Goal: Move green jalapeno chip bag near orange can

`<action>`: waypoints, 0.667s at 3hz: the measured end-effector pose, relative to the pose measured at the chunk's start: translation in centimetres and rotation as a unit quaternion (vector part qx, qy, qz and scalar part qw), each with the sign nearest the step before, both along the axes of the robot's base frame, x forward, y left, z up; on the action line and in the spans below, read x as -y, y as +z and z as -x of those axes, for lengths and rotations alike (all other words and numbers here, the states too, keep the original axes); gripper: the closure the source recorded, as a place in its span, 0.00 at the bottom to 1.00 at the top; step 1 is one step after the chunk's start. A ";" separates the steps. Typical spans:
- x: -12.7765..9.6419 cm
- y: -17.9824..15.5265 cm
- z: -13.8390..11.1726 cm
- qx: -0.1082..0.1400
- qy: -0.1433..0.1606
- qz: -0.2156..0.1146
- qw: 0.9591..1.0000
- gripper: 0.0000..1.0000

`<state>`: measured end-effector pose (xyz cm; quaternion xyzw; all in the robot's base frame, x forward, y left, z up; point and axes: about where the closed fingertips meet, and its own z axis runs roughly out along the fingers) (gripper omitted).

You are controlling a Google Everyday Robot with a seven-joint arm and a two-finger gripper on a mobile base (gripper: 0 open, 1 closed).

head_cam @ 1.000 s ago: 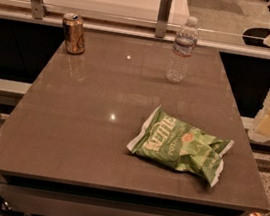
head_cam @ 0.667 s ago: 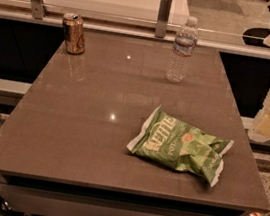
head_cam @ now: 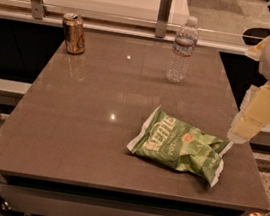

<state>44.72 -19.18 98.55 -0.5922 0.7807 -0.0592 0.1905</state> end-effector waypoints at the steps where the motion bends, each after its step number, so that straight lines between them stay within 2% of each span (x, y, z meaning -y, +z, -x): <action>1: -1.5 -2.8 -0.8 -0.022 0.009 -0.020 1.000 0.00; 2: -3.5 -6.7 -1.1 -0.052 0.022 -0.056 0.997 0.00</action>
Offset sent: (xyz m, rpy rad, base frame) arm 0.0139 0.0601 -0.1187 0.2183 0.1938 0.0749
